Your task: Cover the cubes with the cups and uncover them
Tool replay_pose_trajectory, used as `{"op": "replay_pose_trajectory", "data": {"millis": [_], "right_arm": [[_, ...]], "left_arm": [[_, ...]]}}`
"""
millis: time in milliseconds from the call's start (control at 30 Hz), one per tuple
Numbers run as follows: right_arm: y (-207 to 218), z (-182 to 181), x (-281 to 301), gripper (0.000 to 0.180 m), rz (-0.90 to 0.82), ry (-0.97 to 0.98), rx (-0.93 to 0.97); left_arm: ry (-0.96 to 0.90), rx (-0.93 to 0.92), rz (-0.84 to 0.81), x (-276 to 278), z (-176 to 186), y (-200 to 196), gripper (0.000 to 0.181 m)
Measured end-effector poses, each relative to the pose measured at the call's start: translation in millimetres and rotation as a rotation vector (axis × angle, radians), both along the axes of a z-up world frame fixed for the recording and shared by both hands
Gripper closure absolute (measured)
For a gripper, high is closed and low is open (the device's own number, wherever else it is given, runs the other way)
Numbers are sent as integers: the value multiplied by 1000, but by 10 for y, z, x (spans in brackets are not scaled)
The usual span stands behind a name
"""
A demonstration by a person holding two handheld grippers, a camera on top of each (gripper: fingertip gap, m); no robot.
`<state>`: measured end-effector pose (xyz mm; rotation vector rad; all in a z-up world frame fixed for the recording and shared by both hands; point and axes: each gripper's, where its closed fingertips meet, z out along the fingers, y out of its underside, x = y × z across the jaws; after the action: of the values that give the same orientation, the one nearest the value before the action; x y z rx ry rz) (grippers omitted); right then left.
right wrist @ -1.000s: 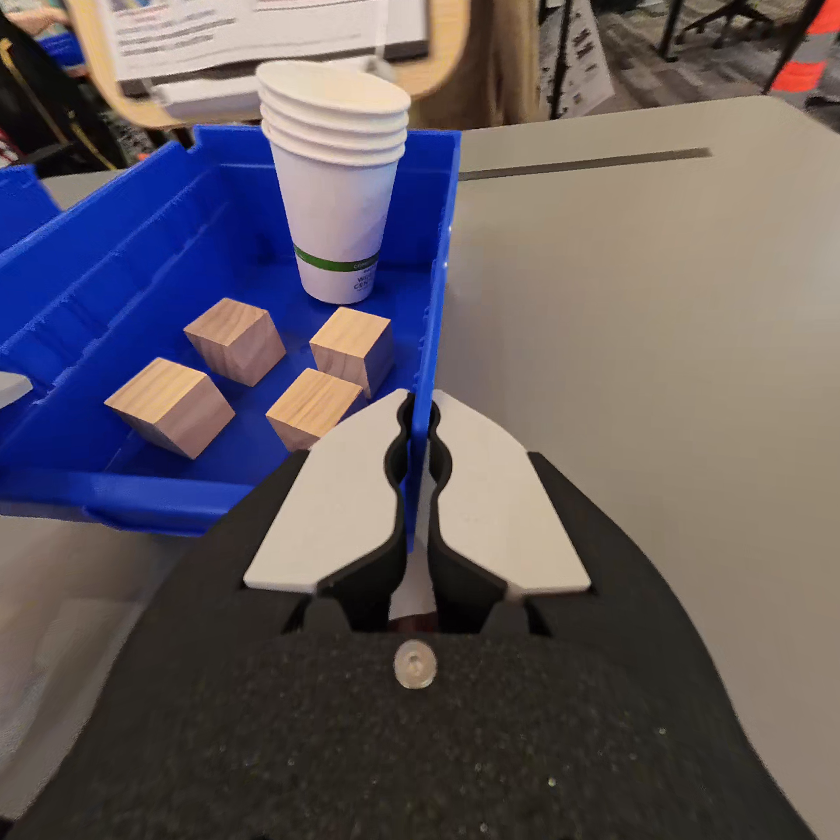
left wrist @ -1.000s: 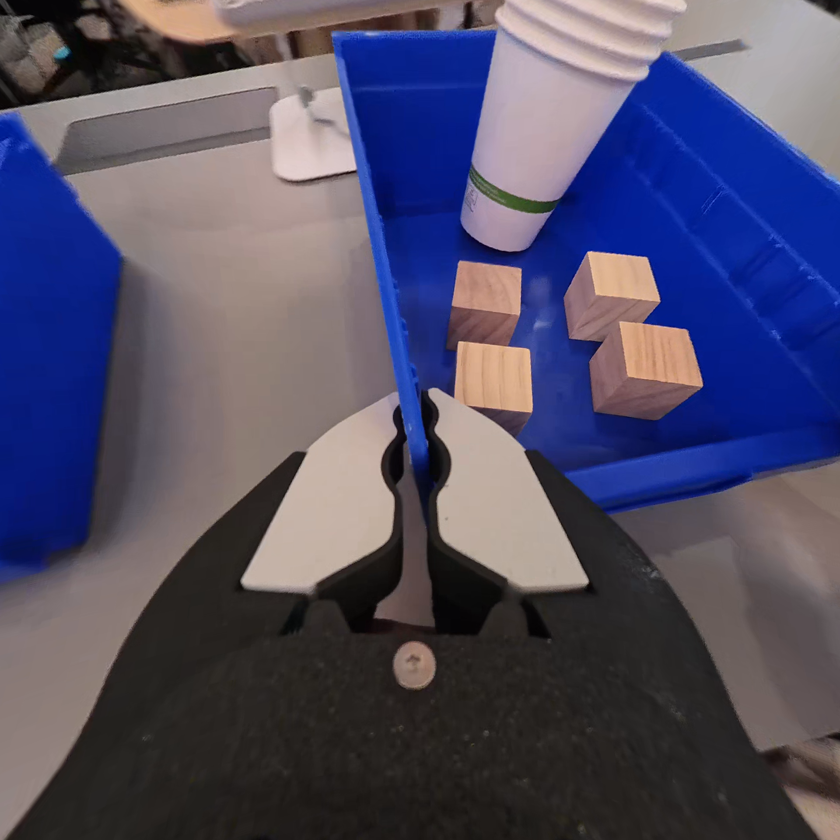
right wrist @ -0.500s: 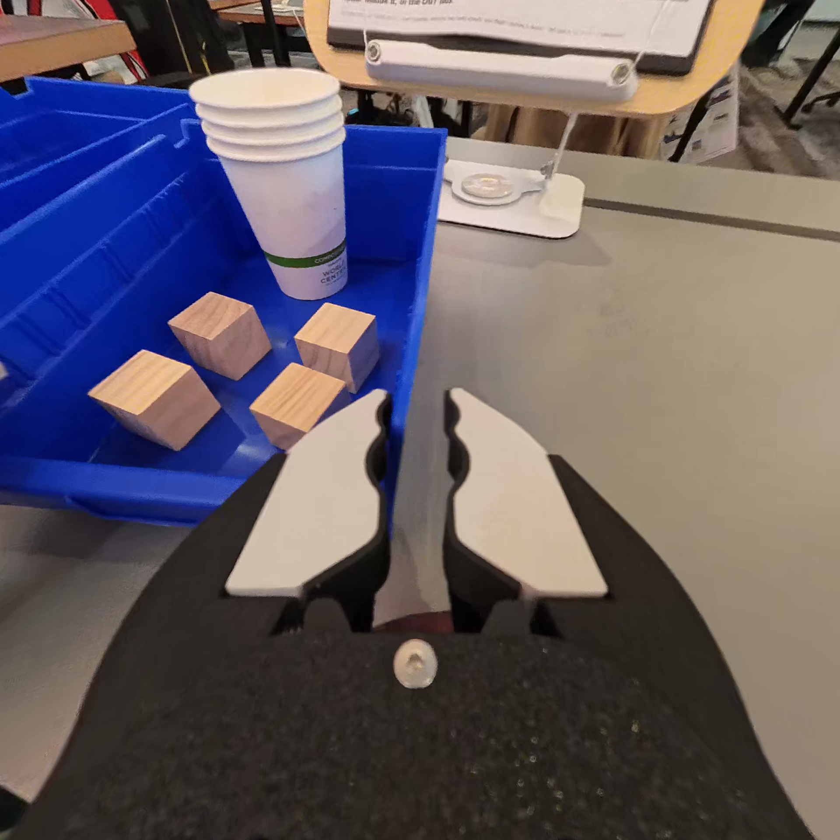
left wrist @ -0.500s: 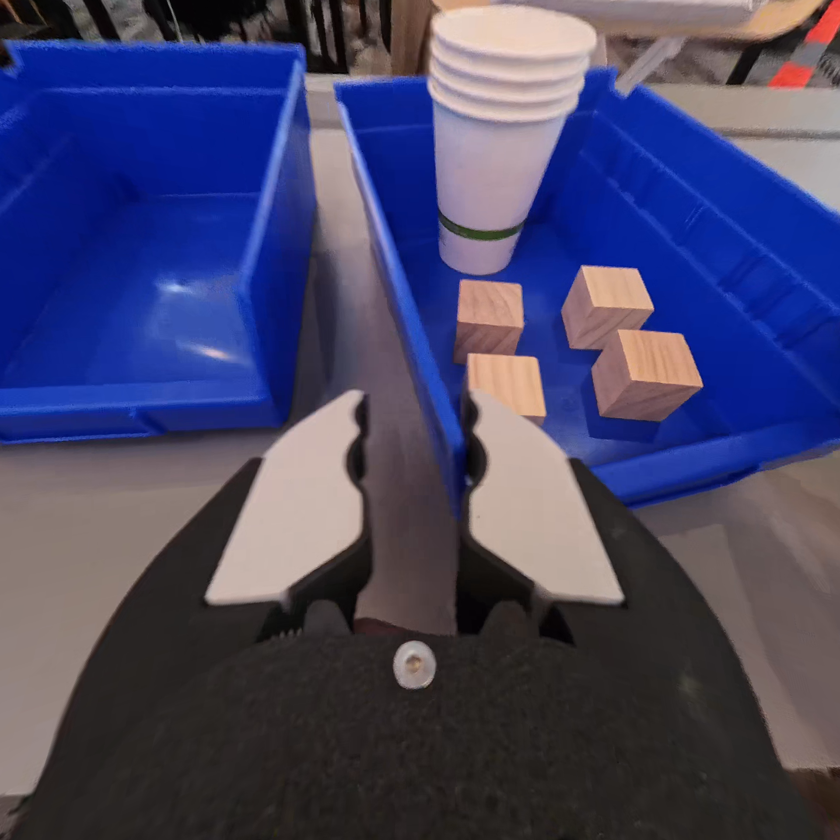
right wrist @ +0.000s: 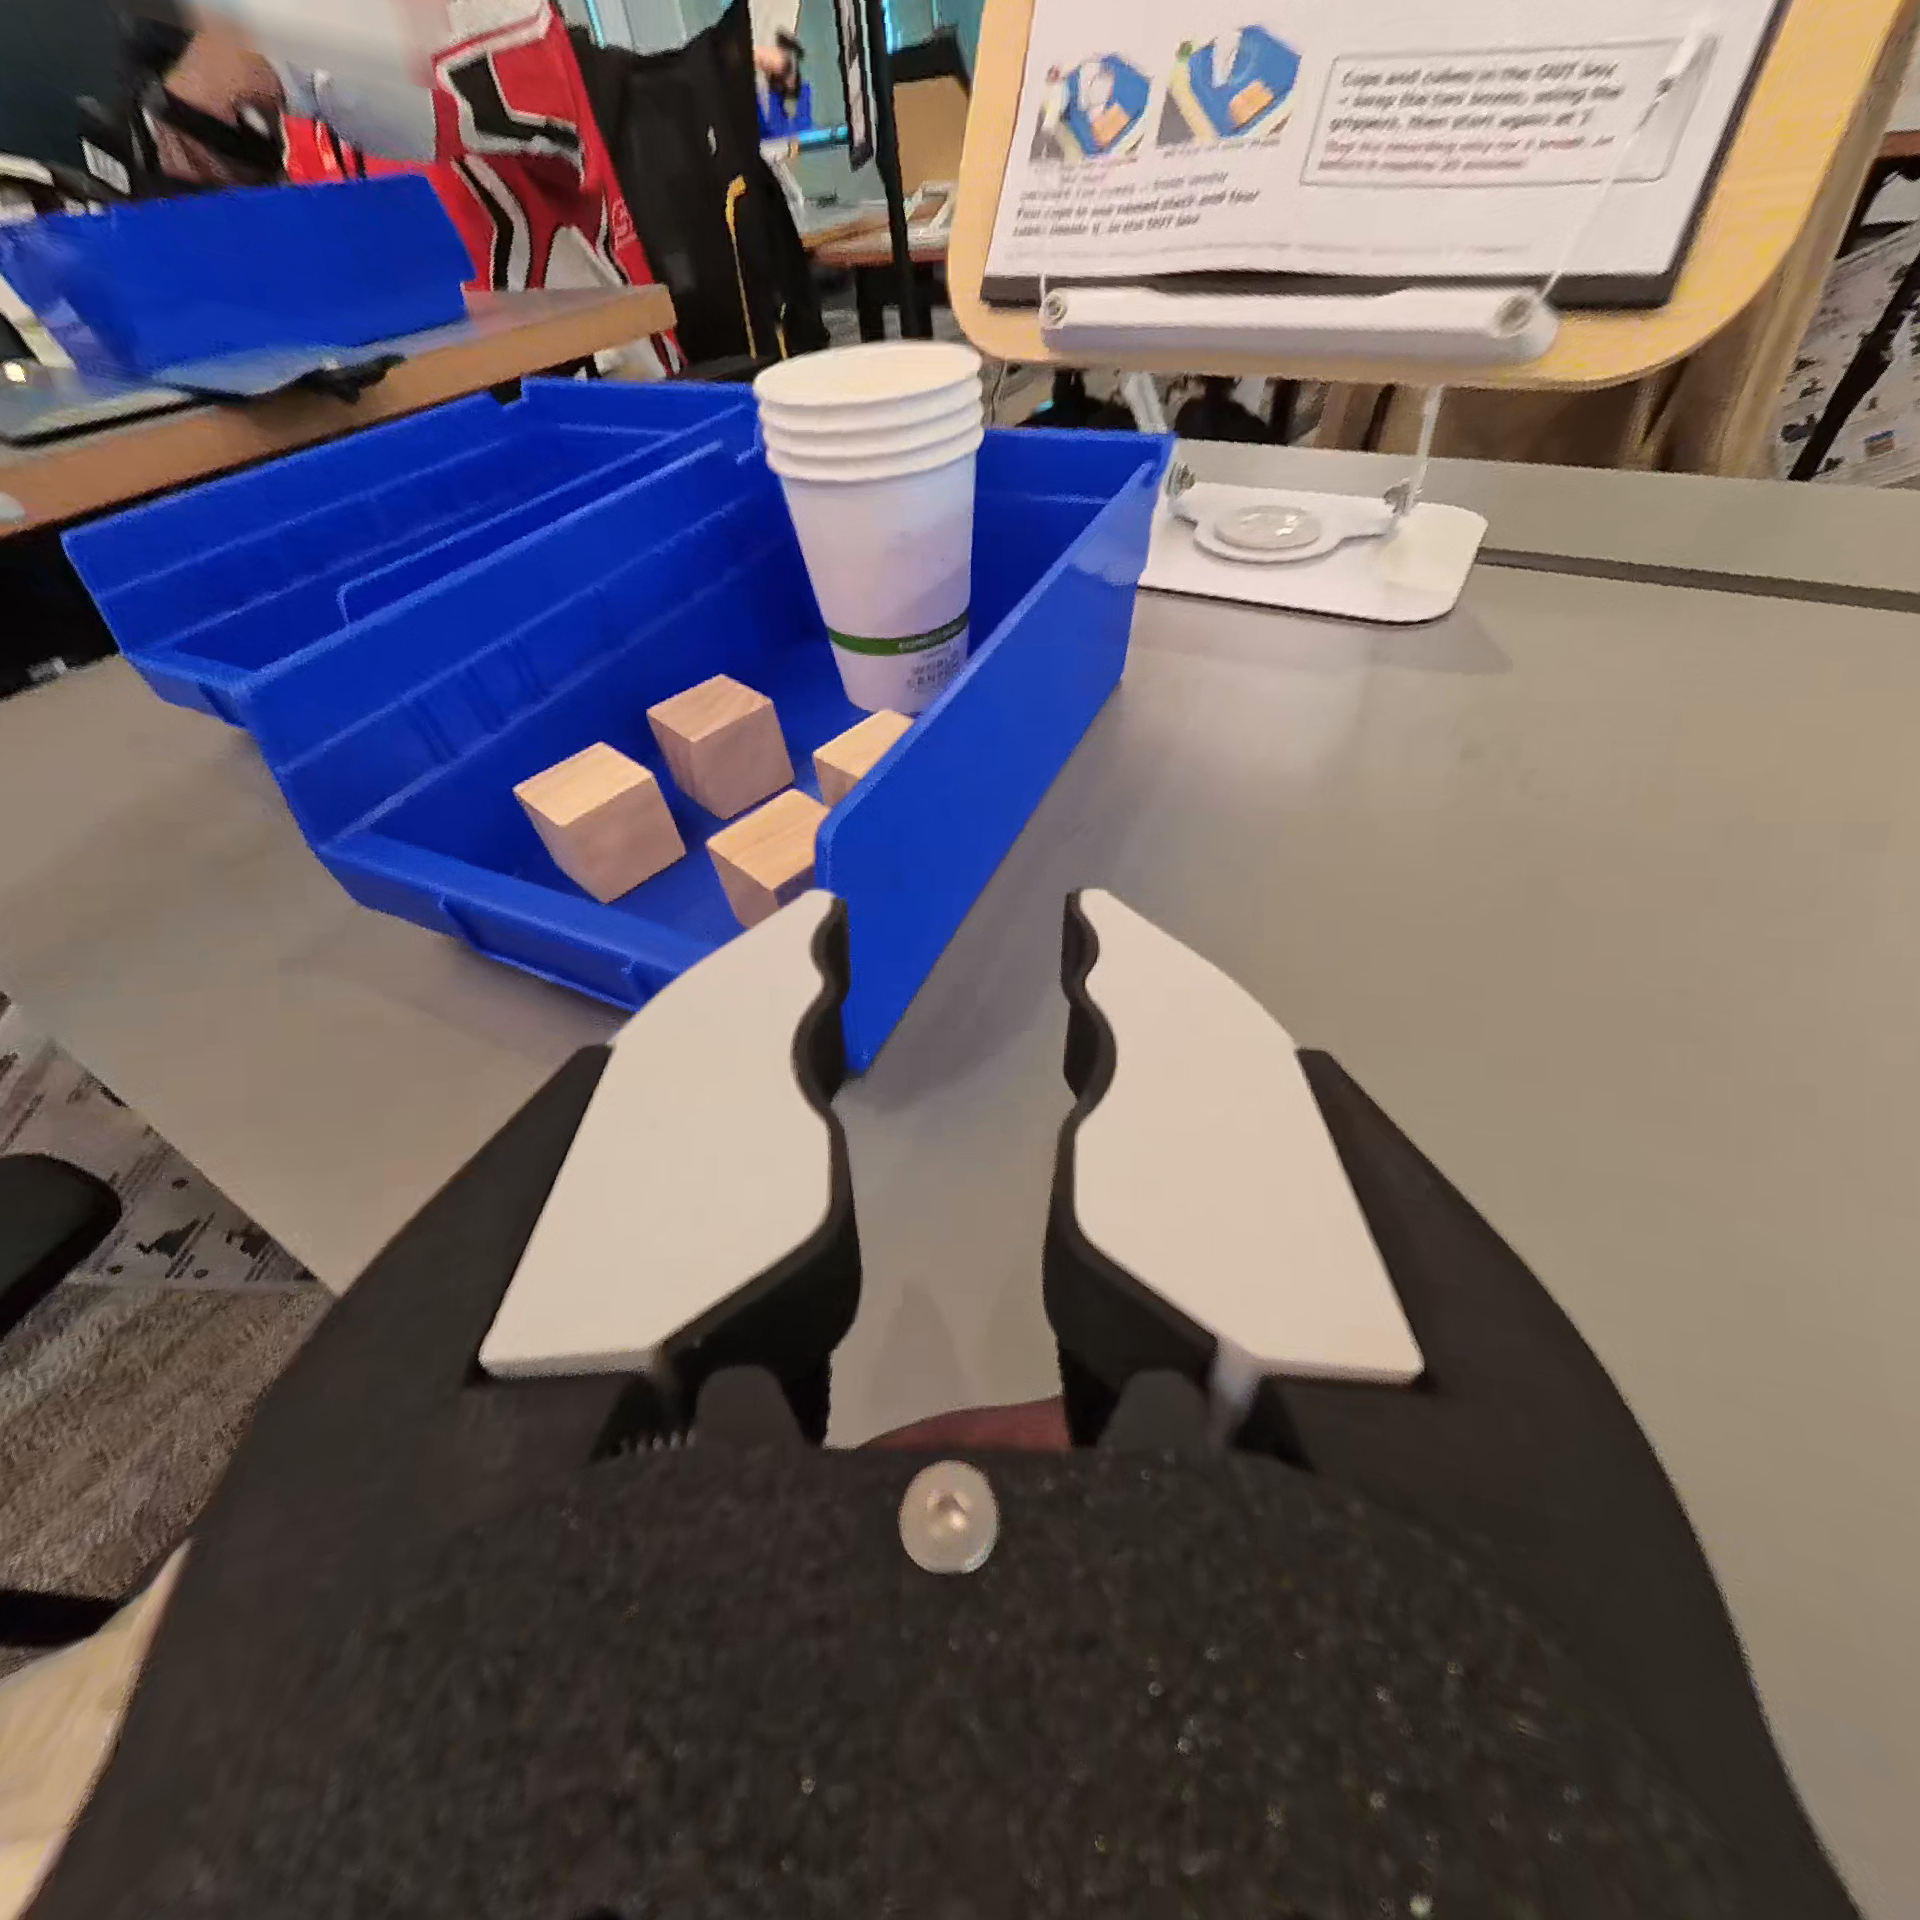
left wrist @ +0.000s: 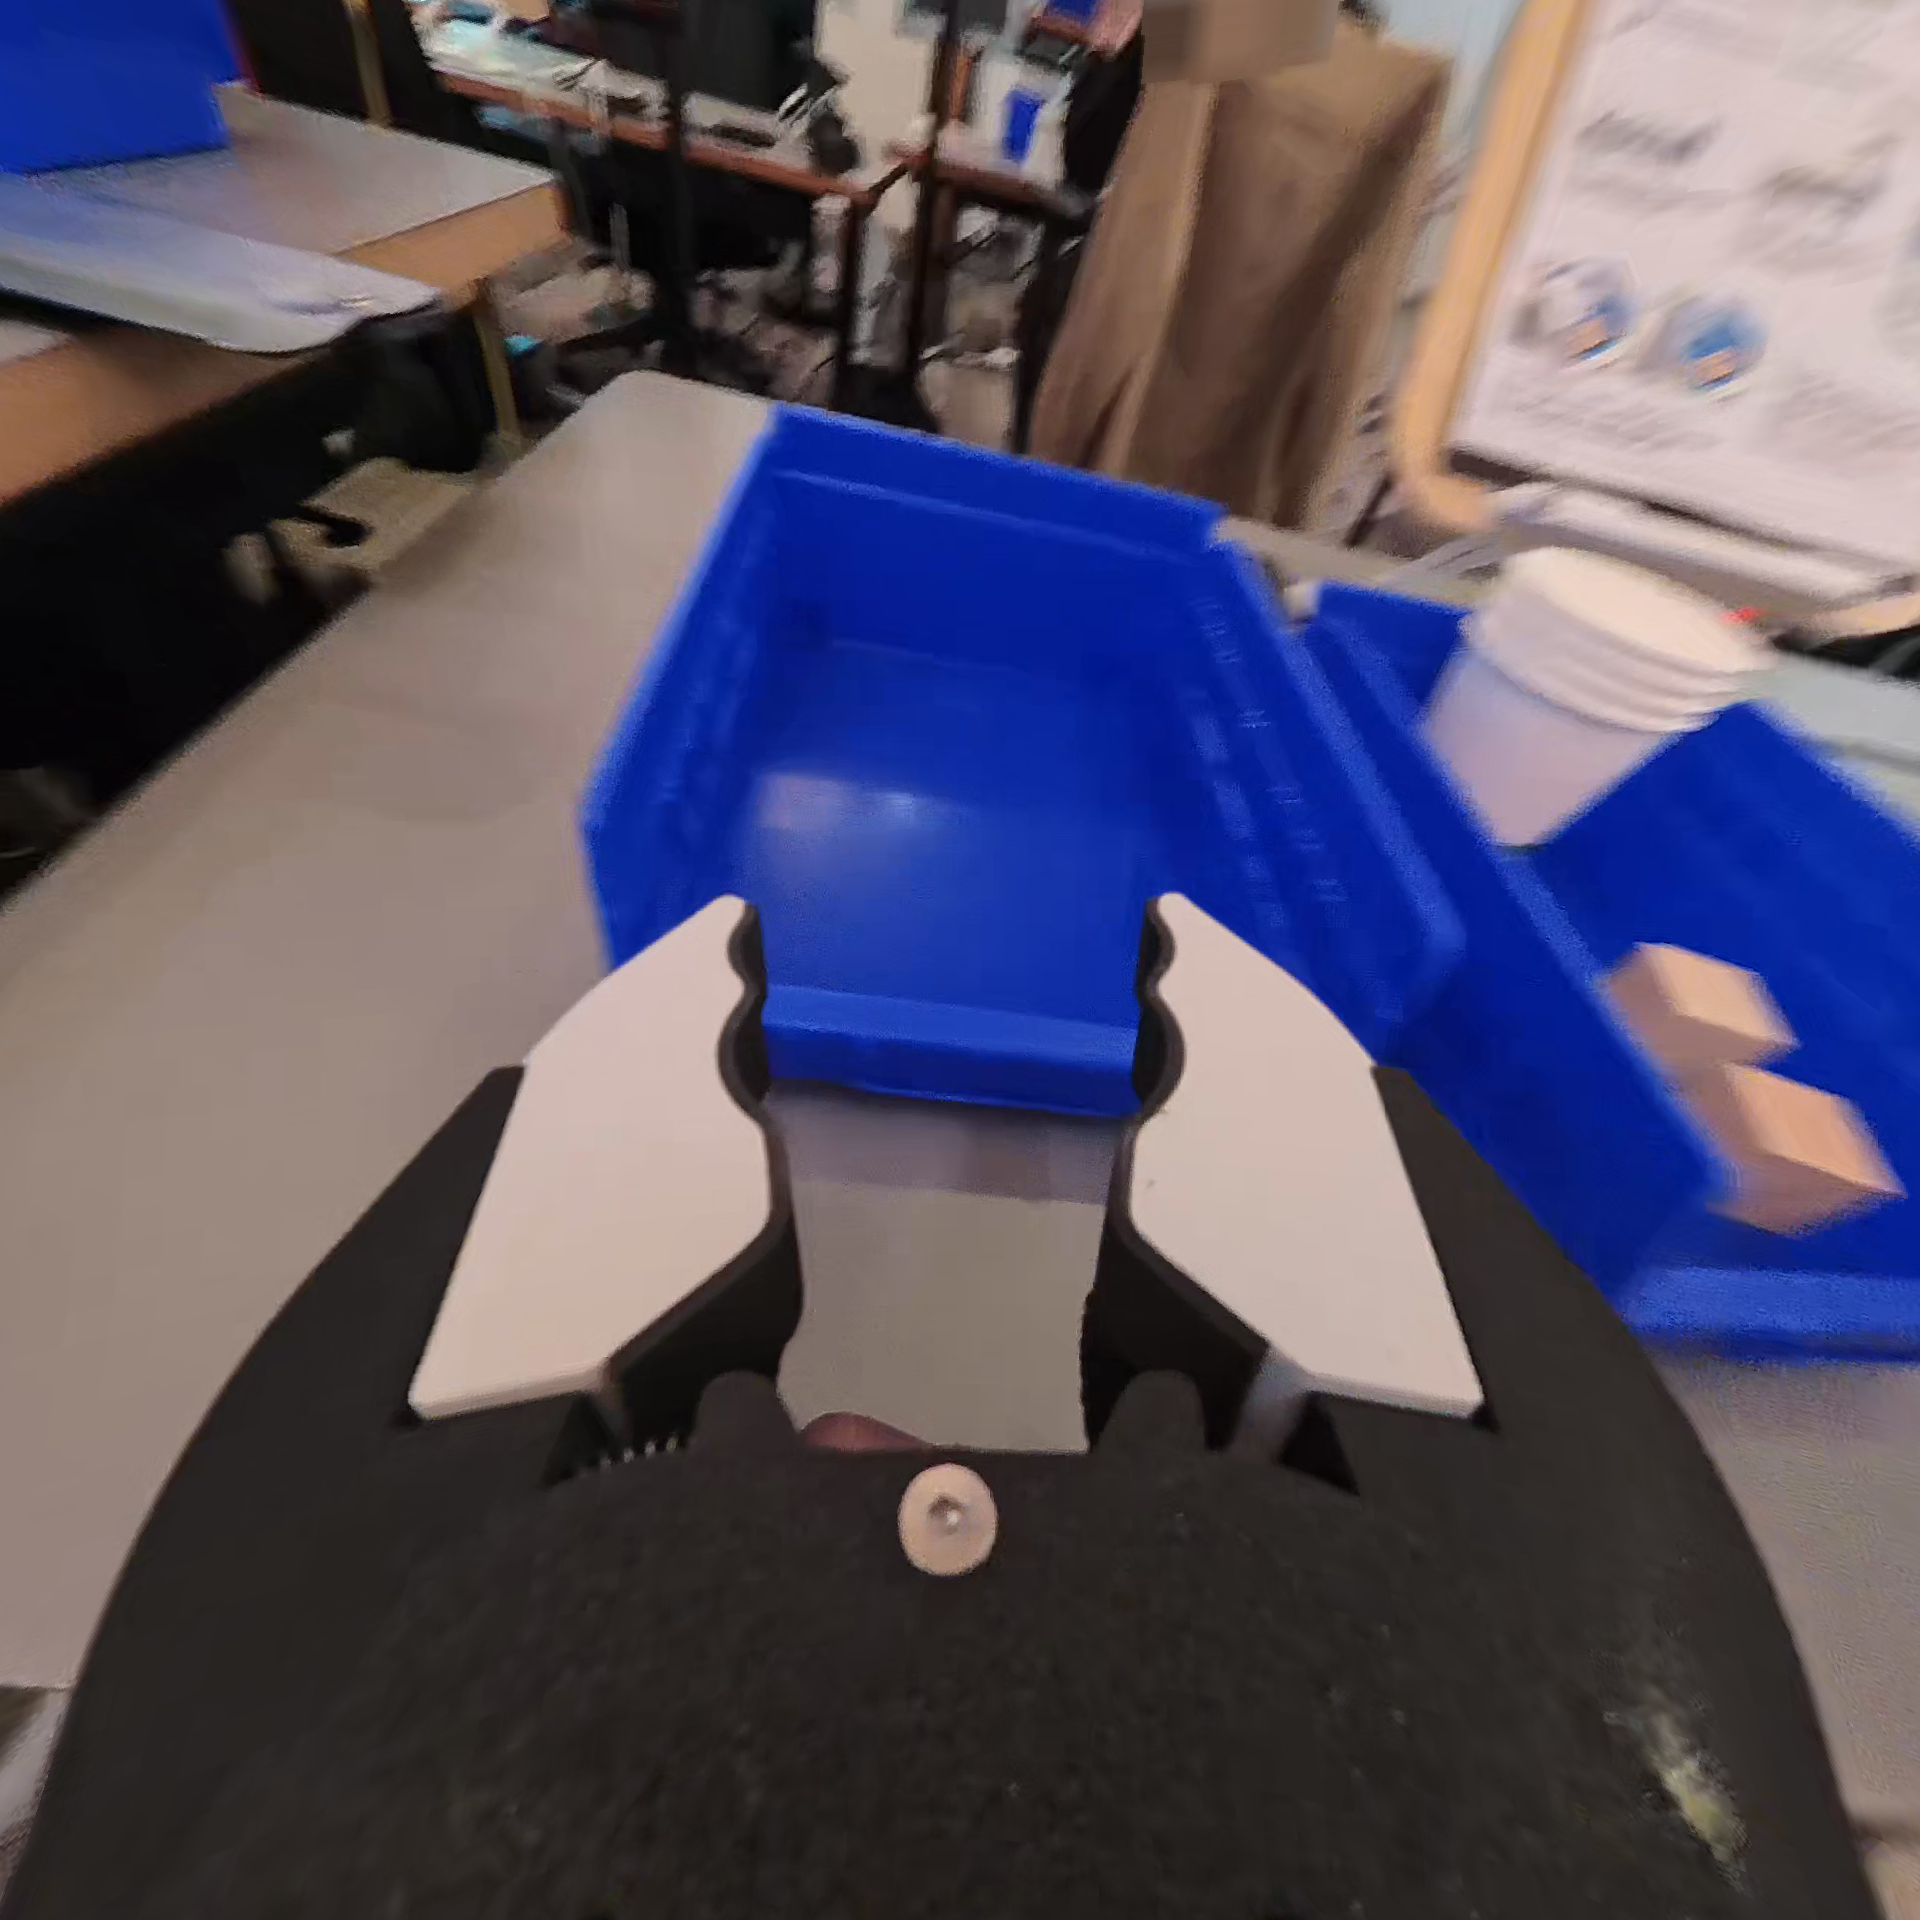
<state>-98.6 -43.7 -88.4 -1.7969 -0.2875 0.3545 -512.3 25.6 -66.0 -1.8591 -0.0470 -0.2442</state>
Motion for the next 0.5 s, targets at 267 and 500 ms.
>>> {"op": "replay_pose_trajectory", "data": {"millis": [267, 500], "right_arm": [[-8, -105, -162, 141, 56, 6, -39], [-32, -223, -390, 142, 121, 22, -92]], "left_arm": [[221, -232, 265, -792, -482, 775, 111], [94, -265, 51, -613, -618, 928, 172]]}}
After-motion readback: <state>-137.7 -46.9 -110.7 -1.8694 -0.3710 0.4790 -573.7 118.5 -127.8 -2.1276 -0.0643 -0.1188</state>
